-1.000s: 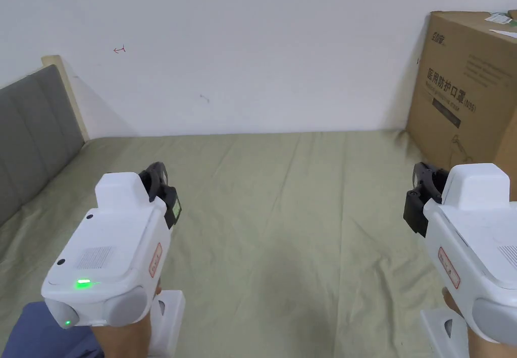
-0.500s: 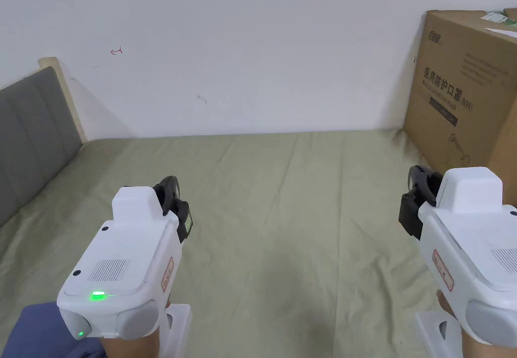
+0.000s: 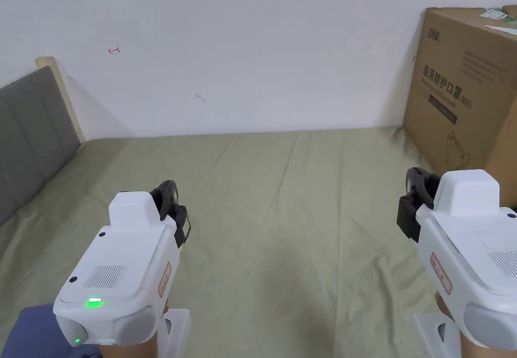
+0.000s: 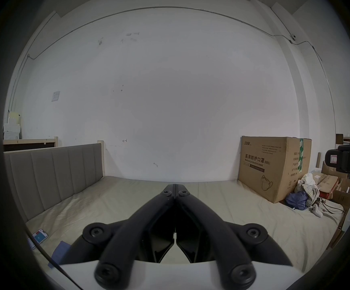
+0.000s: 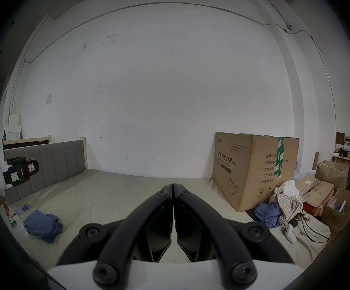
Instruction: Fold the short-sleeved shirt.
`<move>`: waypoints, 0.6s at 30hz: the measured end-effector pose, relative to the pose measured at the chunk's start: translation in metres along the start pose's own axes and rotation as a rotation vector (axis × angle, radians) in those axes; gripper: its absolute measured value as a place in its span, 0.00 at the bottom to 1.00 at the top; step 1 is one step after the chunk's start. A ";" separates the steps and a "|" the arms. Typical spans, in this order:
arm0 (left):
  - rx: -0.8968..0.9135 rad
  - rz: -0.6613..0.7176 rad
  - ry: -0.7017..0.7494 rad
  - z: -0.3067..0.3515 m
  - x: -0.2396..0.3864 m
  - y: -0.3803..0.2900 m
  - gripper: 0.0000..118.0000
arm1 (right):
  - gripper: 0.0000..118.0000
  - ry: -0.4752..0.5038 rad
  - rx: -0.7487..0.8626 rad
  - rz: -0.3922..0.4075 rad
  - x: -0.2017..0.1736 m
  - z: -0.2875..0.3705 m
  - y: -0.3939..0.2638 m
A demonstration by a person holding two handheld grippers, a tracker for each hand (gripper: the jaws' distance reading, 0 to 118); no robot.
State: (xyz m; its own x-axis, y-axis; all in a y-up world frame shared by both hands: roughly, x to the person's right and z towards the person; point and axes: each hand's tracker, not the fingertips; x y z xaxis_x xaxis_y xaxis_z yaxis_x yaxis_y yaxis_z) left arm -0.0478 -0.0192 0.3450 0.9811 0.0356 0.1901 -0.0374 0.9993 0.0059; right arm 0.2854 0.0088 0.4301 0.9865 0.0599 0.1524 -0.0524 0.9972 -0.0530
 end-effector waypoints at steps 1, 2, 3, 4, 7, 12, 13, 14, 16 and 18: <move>0.000 0.001 -0.001 0.000 0.000 0.000 0.00 | 0.00 -0.001 0.000 0.001 0.000 0.000 0.000; 0.001 0.003 -0.002 0.000 0.000 0.000 0.00 | 0.00 -0.001 0.001 0.003 0.000 0.000 0.000; 0.002 0.002 -0.001 0.000 0.000 0.000 0.00 | 0.00 -0.001 0.000 0.007 0.000 0.000 0.000; 0.001 0.001 0.001 0.000 0.000 0.000 0.00 | 0.00 -0.001 0.001 0.008 -0.001 0.000 0.000; 0.002 0.002 -0.001 0.000 0.000 0.000 0.00 | 0.00 0.000 0.001 0.010 -0.002 0.001 0.000; 0.002 -0.001 -0.002 0.001 0.000 0.000 0.00 | 0.00 0.003 -0.002 0.008 -0.002 0.001 -0.001; 0.003 -0.002 -0.003 0.001 0.000 0.000 0.00 | 0.00 0.002 -0.002 0.007 -0.002 0.001 -0.002; 0.003 -0.003 -0.003 0.001 0.001 0.000 0.00 | 0.00 0.003 -0.001 0.006 -0.002 0.001 -0.002; 0.002 -0.004 -0.004 0.001 0.000 0.000 0.00 | 0.00 0.003 -0.003 0.005 -0.002 0.001 -0.002; 0.003 -0.005 -0.004 0.001 0.001 0.000 0.00 | 0.00 0.004 -0.003 0.003 -0.002 0.001 -0.002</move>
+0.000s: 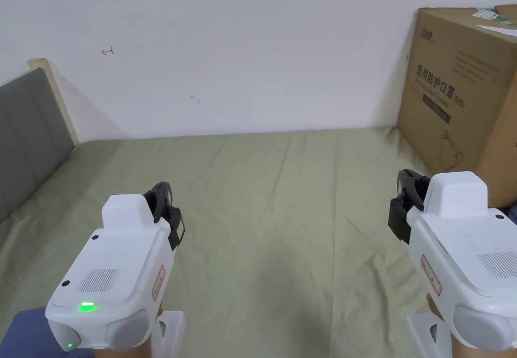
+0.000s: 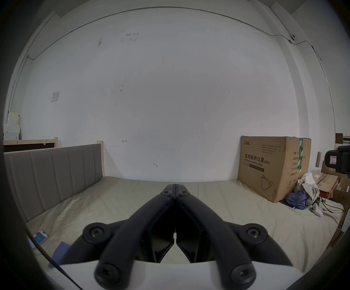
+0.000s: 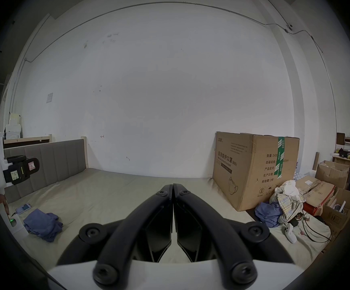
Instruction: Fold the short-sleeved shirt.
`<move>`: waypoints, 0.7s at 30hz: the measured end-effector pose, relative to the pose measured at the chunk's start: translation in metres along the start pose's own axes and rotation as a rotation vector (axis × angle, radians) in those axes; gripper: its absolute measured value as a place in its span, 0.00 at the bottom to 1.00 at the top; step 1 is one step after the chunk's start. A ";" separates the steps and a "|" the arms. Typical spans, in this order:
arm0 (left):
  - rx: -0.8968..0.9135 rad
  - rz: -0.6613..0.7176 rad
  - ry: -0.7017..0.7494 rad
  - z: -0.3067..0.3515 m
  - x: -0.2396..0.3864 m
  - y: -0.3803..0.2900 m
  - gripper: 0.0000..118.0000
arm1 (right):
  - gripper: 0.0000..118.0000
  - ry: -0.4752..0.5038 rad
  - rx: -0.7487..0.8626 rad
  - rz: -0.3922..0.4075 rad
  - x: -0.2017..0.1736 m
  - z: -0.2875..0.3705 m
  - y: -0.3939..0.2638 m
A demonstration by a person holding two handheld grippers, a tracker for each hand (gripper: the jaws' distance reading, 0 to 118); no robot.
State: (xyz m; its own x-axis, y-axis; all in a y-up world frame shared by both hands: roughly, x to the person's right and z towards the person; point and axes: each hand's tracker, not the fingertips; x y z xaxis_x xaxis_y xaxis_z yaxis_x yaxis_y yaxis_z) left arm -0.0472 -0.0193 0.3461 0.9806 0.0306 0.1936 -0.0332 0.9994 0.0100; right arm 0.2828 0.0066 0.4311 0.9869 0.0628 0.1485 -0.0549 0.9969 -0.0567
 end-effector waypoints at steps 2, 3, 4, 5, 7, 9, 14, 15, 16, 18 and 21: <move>0.000 -0.002 -0.001 0.000 0.000 0.000 0.00 | 0.00 0.000 0.001 0.001 0.000 0.000 0.000; 0.000 -0.002 -0.002 0.000 0.000 0.000 0.00 | 0.00 -0.001 0.001 0.002 0.000 0.000 0.000; 0.000 -0.003 -0.003 0.000 0.000 0.000 0.00 | 0.00 0.000 0.000 0.002 0.000 0.000 0.000; 0.001 -0.003 -0.003 0.000 0.000 0.000 0.00 | 0.00 0.000 0.001 0.001 0.000 0.000 0.000; 0.001 -0.005 -0.003 0.000 0.000 0.000 0.00 | 0.00 -0.001 0.000 0.000 0.000 0.001 0.000; 0.001 -0.004 -0.004 0.000 0.001 0.000 0.00 | 0.00 0.000 0.002 0.000 0.000 0.001 0.001; 0.000 -0.008 -0.004 0.000 0.001 0.000 0.00 | 0.00 -0.001 0.003 0.004 0.000 0.001 0.001; -0.001 -0.009 -0.004 0.000 0.001 0.000 0.00 | 0.00 -0.002 0.002 0.004 0.000 0.001 0.001; -0.001 -0.010 -0.005 0.000 0.002 0.000 0.00 | 0.00 -0.002 0.002 0.004 0.000 0.001 0.001; -0.001 -0.011 -0.003 0.000 0.002 0.000 0.00 | 0.00 -0.002 0.001 0.003 0.000 0.000 0.001; -0.007 -0.012 0.002 -0.001 0.002 0.000 0.00 | 0.00 -0.008 0.000 0.007 0.000 0.001 0.001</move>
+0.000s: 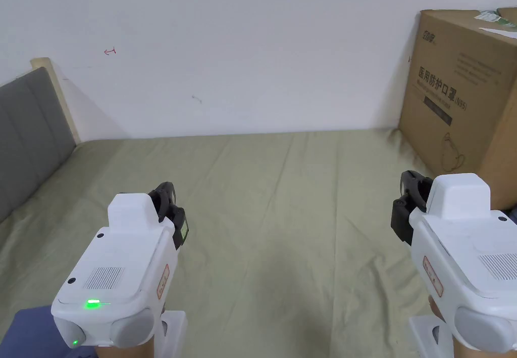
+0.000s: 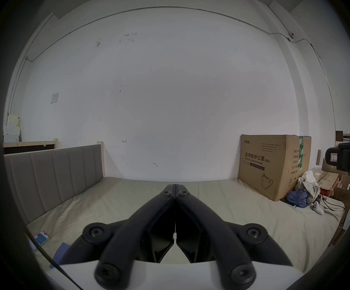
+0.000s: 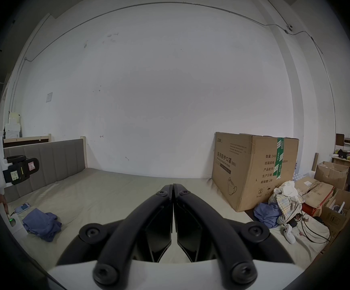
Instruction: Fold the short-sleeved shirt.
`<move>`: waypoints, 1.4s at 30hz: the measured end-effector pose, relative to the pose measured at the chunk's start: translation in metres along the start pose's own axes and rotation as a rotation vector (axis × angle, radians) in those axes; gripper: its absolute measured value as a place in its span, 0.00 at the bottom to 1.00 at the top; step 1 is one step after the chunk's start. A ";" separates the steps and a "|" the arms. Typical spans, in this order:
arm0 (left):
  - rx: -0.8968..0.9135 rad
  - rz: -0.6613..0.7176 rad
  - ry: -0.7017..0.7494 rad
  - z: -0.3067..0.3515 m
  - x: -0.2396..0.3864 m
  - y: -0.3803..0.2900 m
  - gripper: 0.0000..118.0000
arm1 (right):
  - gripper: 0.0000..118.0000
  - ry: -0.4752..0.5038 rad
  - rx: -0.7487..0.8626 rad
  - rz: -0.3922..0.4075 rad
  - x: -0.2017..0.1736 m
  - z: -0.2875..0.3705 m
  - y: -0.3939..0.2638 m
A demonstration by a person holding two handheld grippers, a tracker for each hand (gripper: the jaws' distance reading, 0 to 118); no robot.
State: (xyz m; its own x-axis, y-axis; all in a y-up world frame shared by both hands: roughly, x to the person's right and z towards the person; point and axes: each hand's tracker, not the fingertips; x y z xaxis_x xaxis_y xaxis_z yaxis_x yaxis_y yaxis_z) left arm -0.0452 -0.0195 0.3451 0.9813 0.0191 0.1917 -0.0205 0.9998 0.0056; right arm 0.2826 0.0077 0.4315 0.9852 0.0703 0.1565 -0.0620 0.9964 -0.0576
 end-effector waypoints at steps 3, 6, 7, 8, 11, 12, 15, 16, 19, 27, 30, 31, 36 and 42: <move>-0.007 0.007 -0.003 -0.001 -0.001 -0.001 0.07 | 0.02 0.002 -0.002 -0.004 0.000 0.000 -0.001; -0.011 0.001 0.006 -0.001 -0.001 -0.002 0.39 | 0.35 -0.002 -0.013 -0.007 0.001 0.000 -0.002; -0.007 -0.005 0.004 0.000 0.000 -0.003 0.61 | 0.61 -0.001 -0.014 -0.010 0.001 0.001 -0.002; -0.002 -0.013 0.001 0.000 0.001 -0.003 0.74 | 0.76 -0.002 -0.014 -0.013 0.001 0.000 -0.002; -0.003 -0.045 0.017 0.000 0.006 -0.003 1.00 | 0.91 -0.009 0.008 -0.024 0.001 0.002 -0.004; 0.012 -0.058 0.011 0.002 0.006 -0.004 1.00 | 0.94 -0.014 0.008 -0.024 0.000 0.002 -0.003; 0.009 -0.064 0.004 0.003 0.008 -0.004 1.00 | 1.00 -0.017 0.003 -0.016 -0.001 0.002 -0.003; 0.010 -0.065 0.005 0.002 0.008 -0.004 1.00 | 1.00 -0.016 0.013 -0.011 -0.001 0.003 -0.004; 0.020 -0.070 0.008 0.003 0.009 -0.005 1.00 | 1.00 -0.028 0.012 0.001 -0.002 0.003 -0.004; 0.029 -0.080 0.009 0.005 0.011 -0.003 1.00 | 1.00 -0.027 0.011 -0.008 -0.001 0.004 -0.004; 0.027 -0.092 0.013 0.005 0.012 -0.002 1.00 | 1.00 -0.025 0.012 -0.010 0.000 0.005 -0.003; 0.028 -0.093 0.010 0.005 0.012 -0.002 1.00 | 1.00 -0.024 0.013 -0.011 0.000 0.005 -0.003; 0.029 -0.088 0.011 0.005 0.013 -0.001 1.00 | 1.00 -0.027 0.021 -0.006 0.000 0.006 -0.002; 0.030 -0.077 0.014 0.006 0.012 0.000 1.00 | 1.00 -0.027 0.028 -0.004 0.000 0.007 -0.002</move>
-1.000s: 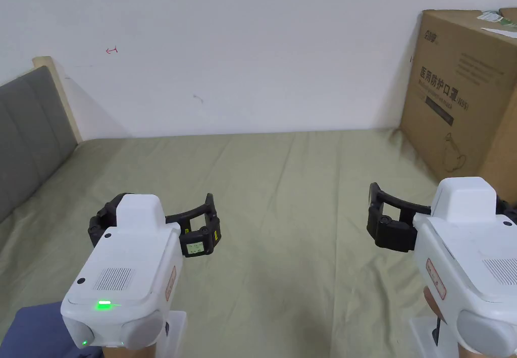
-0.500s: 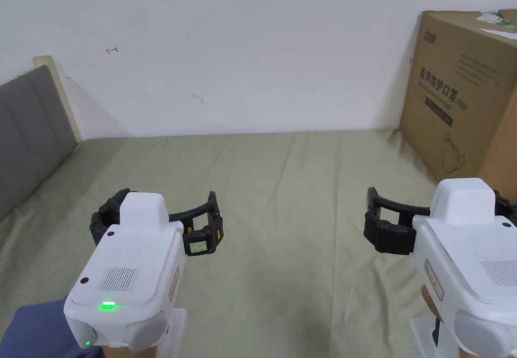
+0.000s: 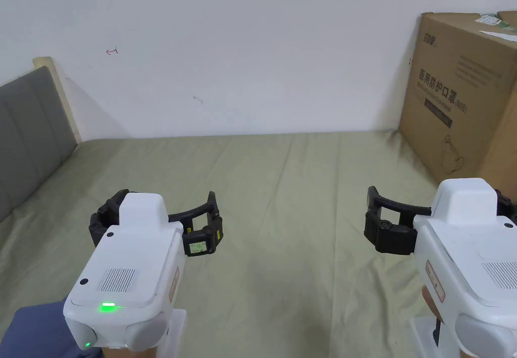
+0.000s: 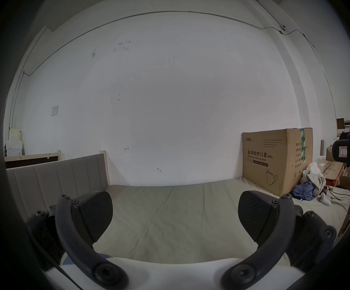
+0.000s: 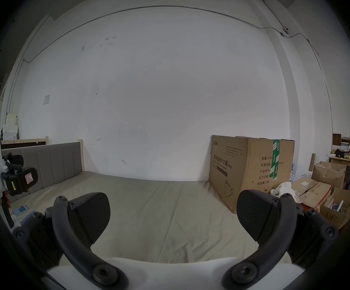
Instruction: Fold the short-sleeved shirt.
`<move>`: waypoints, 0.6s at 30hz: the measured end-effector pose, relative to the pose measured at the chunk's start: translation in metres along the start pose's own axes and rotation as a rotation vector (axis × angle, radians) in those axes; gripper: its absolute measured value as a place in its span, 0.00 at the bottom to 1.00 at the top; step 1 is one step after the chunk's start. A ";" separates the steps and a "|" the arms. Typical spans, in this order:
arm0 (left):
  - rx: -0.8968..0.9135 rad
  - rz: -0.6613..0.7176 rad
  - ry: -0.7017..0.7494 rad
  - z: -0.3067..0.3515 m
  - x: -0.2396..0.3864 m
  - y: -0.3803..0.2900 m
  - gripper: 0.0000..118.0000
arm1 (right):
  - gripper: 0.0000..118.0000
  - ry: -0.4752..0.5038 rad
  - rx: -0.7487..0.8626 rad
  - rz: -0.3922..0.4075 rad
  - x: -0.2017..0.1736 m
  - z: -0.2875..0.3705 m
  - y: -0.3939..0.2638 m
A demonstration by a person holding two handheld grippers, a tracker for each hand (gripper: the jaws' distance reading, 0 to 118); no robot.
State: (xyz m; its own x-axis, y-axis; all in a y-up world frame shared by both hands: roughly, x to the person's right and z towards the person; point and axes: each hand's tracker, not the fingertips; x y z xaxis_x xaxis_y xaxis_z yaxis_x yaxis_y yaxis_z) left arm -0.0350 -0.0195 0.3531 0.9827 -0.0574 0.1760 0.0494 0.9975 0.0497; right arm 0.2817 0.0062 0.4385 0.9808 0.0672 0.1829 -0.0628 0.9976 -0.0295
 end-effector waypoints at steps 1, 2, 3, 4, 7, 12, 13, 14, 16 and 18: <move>0.002 0.003 -0.001 0.000 0.000 0.000 1.00 | 1.00 -0.001 0.001 0.000 0.000 0.000 0.000; 0.003 0.004 0.001 0.000 -0.001 0.000 1.00 | 1.00 0.000 0.003 0.000 0.000 0.000 0.000; 0.004 0.004 0.002 0.000 -0.001 0.000 1.00 | 1.00 0.000 0.003 0.001 0.000 0.000 0.000; 0.004 0.003 0.003 -0.001 -0.001 0.000 1.00 | 1.00 0.001 0.004 0.001 0.000 0.000 0.000; 0.008 0.002 0.003 0.000 -0.001 0.001 1.00 | 1.00 0.002 0.004 0.002 -0.001 0.000 0.001; 0.012 0.003 0.001 0.000 -0.002 0.001 1.00 | 1.00 0.006 0.002 0.000 -0.001 -0.001 0.001; 0.011 0.003 0.003 -0.001 -0.002 0.001 1.00 | 1.00 0.007 0.003 0.001 -0.001 -0.001 0.001; 0.008 0.004 0.004 -0.001 -0.003 0.000 1.00 | 1.00 0.009 0.003 0.001 -0.001 0.000 0.001; 0.008 0.008 0.004 -0.001 -0.003 0.000 1.00 | 1.00 0.012 0.004 -0.002 -0.001 0.000 0.001; 0.008 0.008 0.000 0.000 -0.003 0.000 1.00 | 1.00 0.014 0.005 -0.003 -0.001 0.000 0.001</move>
State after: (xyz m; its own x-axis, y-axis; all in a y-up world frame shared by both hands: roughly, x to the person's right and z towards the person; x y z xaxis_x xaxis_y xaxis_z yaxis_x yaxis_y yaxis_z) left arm -0.0378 -0.0194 0.3523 0.9831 -0.0493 0.1765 0.0400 0.9976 0.0559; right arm 0.2801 0.0074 0.4384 0.9836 0.0636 0.1689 -0.0603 0.9979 -0.0244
